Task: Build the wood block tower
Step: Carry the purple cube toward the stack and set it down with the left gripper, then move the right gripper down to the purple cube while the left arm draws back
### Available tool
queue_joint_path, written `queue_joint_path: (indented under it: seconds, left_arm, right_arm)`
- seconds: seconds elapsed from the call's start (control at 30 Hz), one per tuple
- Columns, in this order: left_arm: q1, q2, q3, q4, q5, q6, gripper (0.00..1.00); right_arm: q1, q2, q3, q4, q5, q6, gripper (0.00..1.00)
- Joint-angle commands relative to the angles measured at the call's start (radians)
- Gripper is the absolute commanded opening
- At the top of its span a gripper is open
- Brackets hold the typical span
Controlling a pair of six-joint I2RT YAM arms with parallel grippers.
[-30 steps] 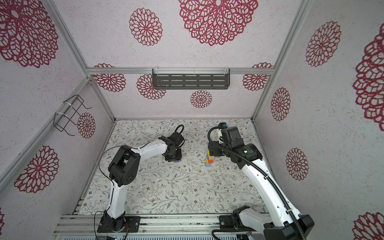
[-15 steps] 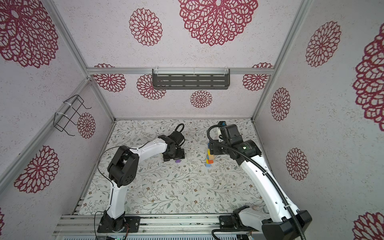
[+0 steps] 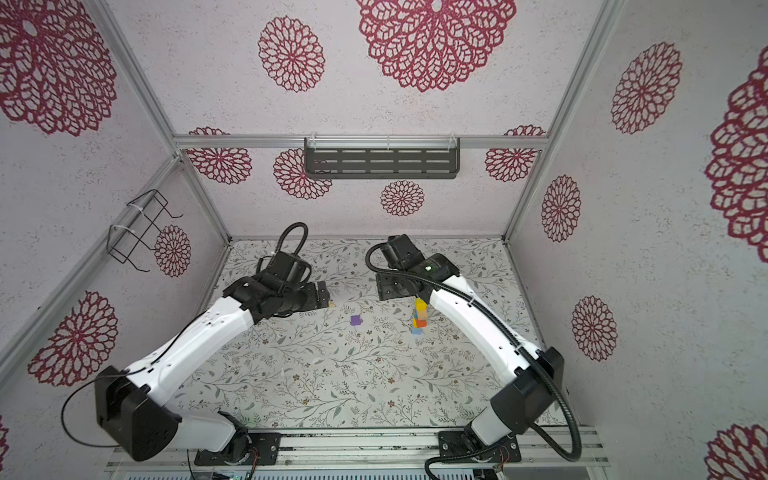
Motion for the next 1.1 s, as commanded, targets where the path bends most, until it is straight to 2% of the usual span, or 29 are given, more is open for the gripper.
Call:
queue_joint_path:
  seconds: [0.0, 0.13, 0.37, 0.7, 1.07]
  left_arm:
    - [0.074, -0.093, -0.030, -0.061, 0.017, 0.078, 0.97]
    - [0.157, -0.154, -0.040, -0.127, 0.039, 0.127, 0.97]
    - [0.266, -0.222, -0.122, -0.135, 0.093, 0.180, 0.97]
    - [0.274, -0.281, -0.171, -0.086, 0.105, 0.174, 0.97]
    - [0.273, -0.334, -0.196, -0.083, 0.103, 0.177, 0.97]
  right_arm:
    - [0.001, 0.056, 0.030, 0.003, 0.032, 0.094, 0.70]
    - [0.037, 0.148, 0.062, 0.008, 0.039, 0.149, 0.67]
    - [0.092, 0.352, 0.179, -0.010, 0.048, 0.229, 0.63]
    - [0.127, 0.509, 0.277, -0.006, 0.060, 0.309, 0.65]
    - [0.152, 0.596, 0.286, 0.008, 0.047, 0.345, 0.65]
